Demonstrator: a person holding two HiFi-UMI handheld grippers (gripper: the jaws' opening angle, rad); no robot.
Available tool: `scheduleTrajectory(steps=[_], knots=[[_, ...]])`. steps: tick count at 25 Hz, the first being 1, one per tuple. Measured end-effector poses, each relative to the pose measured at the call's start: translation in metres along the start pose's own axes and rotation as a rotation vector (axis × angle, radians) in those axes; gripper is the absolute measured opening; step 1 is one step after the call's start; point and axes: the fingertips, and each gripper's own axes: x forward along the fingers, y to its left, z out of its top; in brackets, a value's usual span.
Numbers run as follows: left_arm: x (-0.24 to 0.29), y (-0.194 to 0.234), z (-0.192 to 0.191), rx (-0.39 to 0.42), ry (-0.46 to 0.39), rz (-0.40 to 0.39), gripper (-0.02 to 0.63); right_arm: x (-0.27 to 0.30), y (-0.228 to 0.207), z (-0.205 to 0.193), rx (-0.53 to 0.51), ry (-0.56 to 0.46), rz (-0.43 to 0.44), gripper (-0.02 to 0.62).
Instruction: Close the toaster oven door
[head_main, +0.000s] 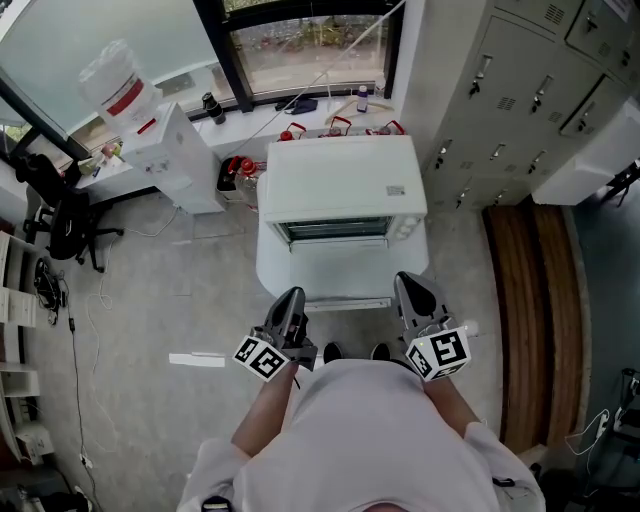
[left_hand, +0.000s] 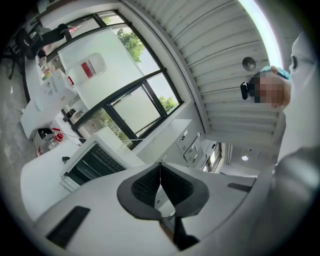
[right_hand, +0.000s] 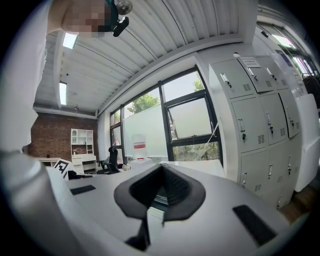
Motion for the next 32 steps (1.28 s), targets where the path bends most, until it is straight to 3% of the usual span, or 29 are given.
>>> scheduleTrajectory(steps=[3, 12, 17, 24, 32], knots=[[-0.004, 0.012, -0.005, -0.033, 0.002, 0.017, 0.02, 0.0, 0.0, 0.0, 0.0, 0.003, -0.003, 0.008], [-0.024, 0.051, -0.049, -0.021, 0.115, 0.094, 0.018, -0.003, 0.001, -0.007, 0.005, 0.022, -0.014, 0.008], [-0.039, 0.077, -0.076, -0.078, 0.16, 0.159, 0.02, -0.005, 0.001, -0.009, 0.005, 0.034, -0.019, 0.008], [-0.061, 0.111, -0.112, -0.086, 0.266, 0.249, 0.02, -0.006, 0.002, -0.013, -0.004, 0.049, -0.019, 0.008], [-0.084, 0.151, -0.139, -0.151, 0.314, 0.387, 0.022, -0.008, 0.0, -0.016, -0.012, 0.066, -0.026, 0.008]])
